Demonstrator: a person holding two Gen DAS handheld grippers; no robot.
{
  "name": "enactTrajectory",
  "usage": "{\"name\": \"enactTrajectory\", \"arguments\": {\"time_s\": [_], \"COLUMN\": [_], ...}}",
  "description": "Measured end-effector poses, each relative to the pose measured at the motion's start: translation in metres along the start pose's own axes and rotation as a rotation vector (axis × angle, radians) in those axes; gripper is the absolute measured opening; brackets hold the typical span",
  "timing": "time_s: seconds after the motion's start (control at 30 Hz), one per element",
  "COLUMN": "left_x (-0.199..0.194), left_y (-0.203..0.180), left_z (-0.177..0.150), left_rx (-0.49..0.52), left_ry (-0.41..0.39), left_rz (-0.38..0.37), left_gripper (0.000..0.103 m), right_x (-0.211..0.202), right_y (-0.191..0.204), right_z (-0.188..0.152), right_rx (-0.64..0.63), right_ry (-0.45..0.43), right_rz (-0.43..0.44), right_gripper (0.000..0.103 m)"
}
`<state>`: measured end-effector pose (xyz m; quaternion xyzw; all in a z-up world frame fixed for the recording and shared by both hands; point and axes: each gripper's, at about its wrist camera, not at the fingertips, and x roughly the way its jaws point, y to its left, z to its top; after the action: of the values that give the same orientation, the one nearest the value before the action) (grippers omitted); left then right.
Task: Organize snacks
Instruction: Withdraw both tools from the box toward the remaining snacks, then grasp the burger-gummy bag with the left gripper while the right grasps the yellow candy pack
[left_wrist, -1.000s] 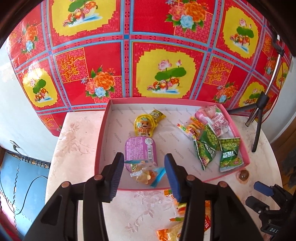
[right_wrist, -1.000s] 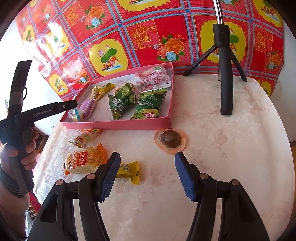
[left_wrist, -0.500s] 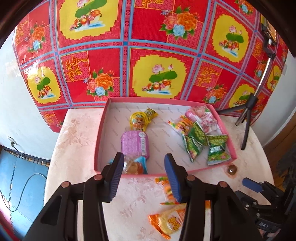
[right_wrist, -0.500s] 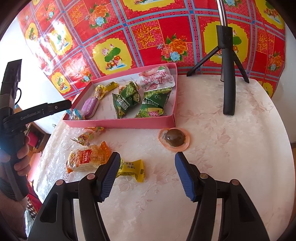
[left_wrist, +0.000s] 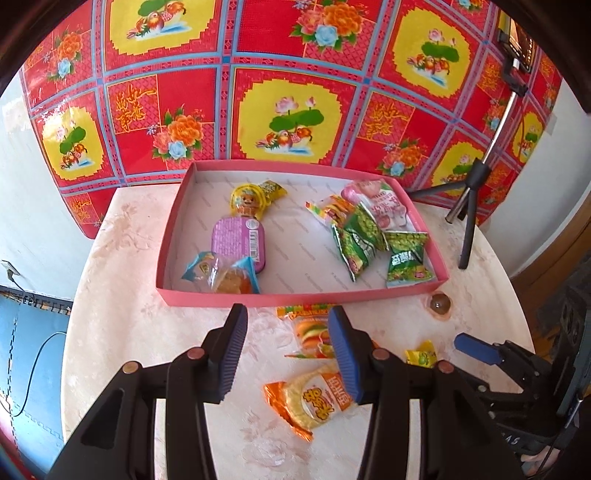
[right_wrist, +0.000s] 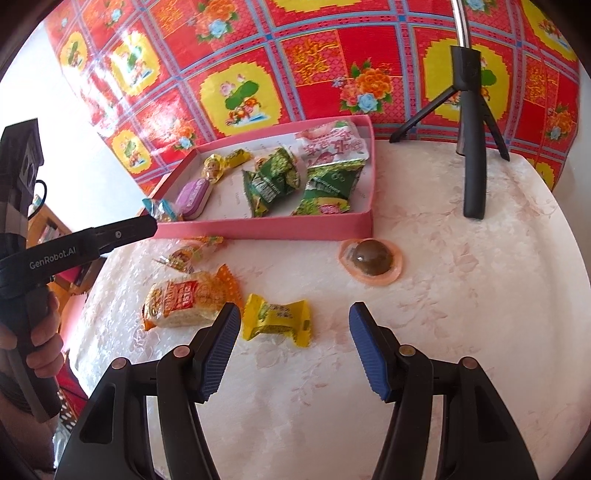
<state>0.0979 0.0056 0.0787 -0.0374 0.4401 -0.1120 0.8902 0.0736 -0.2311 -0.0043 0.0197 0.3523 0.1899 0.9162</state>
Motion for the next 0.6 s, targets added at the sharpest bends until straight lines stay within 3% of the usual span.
{"name": "enactTrajectory", "arguments": {"time_s": [0.3, 0.47, 0.6], "left_x": [0.006, 0.010, 0.017], "left_y": [-0.002, -0.009, -0.017], "left_z": [-0.009, -0.011, -0.011], "left_rx": [-0.006, 0.011, 0.031], "left_ry": [0.025, 0.036, 0.045], "left_rz": [-0.016, -0.026, -0.023], "left_gripper": [0.048, 0.048, 0.048], "right_x": [0.015, 0.016, 0.014], "right_y": [0.013, 0.014, 0.007], "right_z": [-0.006, -0.009, -0.009], "right_rx": [-0.035, -0.053, -0.036], "right_ry": [0.035, 0.027, 0.024], "right_rz": [-0.007, -0.055, -0.050], "right_gripper": [0.063, 0.046, 0.040]}}
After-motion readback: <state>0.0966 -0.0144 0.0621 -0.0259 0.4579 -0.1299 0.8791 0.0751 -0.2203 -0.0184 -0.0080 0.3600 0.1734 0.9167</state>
